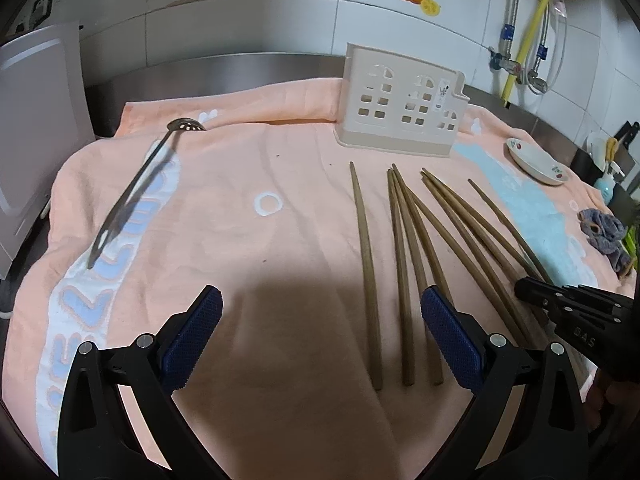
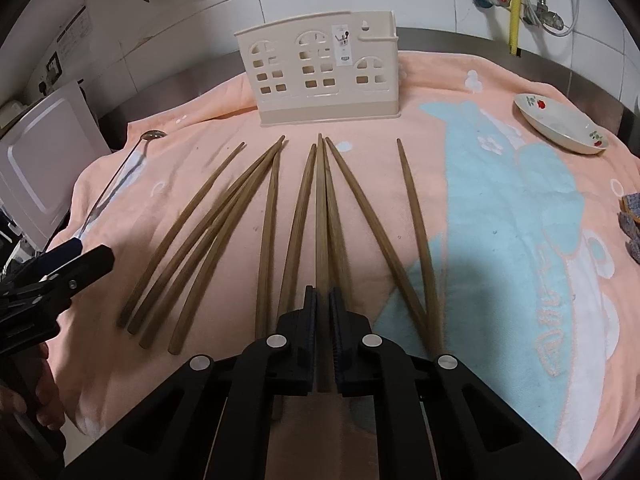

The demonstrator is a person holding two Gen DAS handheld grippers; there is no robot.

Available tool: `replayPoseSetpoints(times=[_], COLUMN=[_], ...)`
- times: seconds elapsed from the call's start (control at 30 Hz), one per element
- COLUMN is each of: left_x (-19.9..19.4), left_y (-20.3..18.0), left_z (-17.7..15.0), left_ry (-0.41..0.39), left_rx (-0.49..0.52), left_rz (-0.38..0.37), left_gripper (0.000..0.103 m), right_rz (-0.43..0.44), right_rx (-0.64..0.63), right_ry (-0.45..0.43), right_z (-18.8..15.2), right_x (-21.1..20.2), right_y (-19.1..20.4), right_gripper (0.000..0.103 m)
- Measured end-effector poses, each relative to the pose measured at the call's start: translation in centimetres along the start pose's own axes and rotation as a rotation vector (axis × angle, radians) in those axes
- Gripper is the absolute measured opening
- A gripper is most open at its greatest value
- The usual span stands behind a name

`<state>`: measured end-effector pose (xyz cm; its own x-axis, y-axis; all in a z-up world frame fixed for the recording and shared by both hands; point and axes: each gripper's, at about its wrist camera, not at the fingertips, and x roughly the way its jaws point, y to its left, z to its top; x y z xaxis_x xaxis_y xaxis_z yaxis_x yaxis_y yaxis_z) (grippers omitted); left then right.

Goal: Organize utensils
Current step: 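Close the right tool on a wooden chopstick while the left tool grasps another chopstick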

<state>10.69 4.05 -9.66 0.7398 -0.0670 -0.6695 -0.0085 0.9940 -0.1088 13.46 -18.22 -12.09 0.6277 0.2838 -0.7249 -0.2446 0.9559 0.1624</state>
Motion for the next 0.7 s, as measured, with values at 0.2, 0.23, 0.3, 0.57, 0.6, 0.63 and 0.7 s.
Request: replayPoseSetpoints(times=[0.2,0.23,0.3,0.57,0.6,0.63,0.7], left_x=[0.8,0.8,1.0,1.9,1.9,2.0,2.3], left_y=[-1.2,-1.3,-1.5,-2.0,-2.0,-2.0,-1.9], left_z=[0.4,0.5,0.6,1.1,1.1,1.1,1.2], left_ry=[0.018,0.019,0.023,0.028,0.030,0.033,0.046], left_rx=[0.013,0.013,0.011,0.031,0.033,0.033,0.020], left_rz=[-0.015,-0.015,-0.025,-0.012,-0.014,-0.020,-0.034], left_gripper=[0.088,0.088,0.085,0.080,0.079,0.079,0.079], right_rz=[0.014,0.015,0.017,0.029,0.030,0.032,0.037], right_rx=[0.004,0.004,0.000,-0.022,-0.022,-0.022,-0.019], right_ry=[-0.030,-0.037,-0.052,-0.086,-0.087,-0.087,-0.088], right_z=[0.2,0.3,0.5,0.9,0.9,0.9,0.9], right_x=[-0.9,-1.2,-1.6,-2.5,-2.6,-2.6,-2.5], right_y=[-0.6,-0.8,-0.9,-1.5,-1.5,-1.6,-1.8], right_gripper=[0.007,0.007,0.007,0.007,0.007,0.007,0.007])
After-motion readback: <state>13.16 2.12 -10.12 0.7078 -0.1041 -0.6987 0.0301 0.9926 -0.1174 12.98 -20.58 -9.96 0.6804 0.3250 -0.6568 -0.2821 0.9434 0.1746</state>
